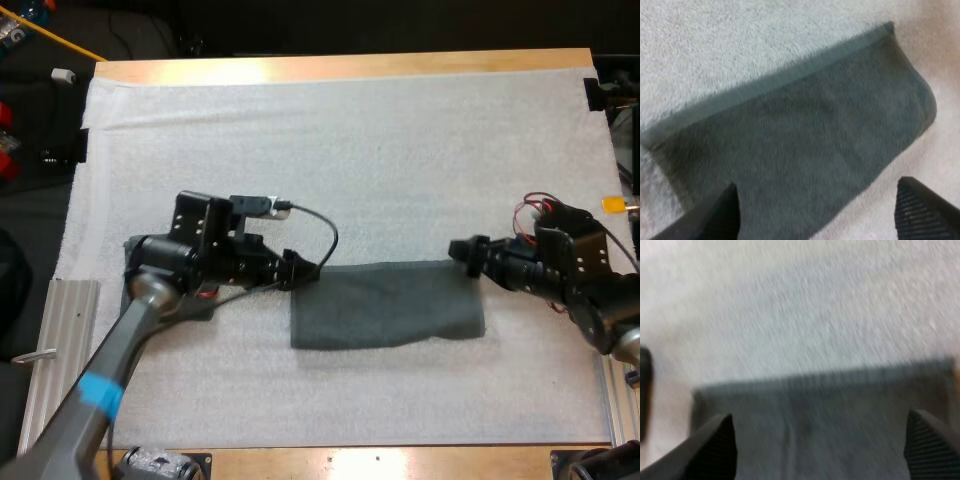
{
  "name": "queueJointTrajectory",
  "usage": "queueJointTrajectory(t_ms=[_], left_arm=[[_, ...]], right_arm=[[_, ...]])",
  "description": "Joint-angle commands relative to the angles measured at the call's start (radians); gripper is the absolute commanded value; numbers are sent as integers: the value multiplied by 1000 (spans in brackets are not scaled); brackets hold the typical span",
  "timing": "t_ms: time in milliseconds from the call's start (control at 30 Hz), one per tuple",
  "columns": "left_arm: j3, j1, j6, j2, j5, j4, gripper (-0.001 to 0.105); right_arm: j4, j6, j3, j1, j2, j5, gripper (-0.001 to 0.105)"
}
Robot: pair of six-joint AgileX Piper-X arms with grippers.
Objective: Pick towel from pile, fold and stack
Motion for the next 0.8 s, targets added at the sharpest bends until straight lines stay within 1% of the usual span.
queueJointTrajectory(t_ms=[0,100,200,333,600,733,767], left_arm=[[-9,0,18,-49,-33,46,63],[-9,0,21,-125,-44,100,63],[-9,0,21,-216,-51,141,63],[-9,0,17,-326,-51,196,63],[-9,0,11,-532,-60,366,63],[-9,0,11,-596,-60,390,63],[-9,0,11,-607,-60,392,63]], right_arm=[[78,-55,-25,-4,-20,17,68],[178,-109,-52,-4,-50,28,68],[243,-120,-66,-4,-79,28,68],[281,-121,-65,-4,-112,28,68],[377,-121,-65,-4,-164,28,68],[398,-143,-65,-4,-168,28,68],[398,-152,-65,-4,-168,45,68]])
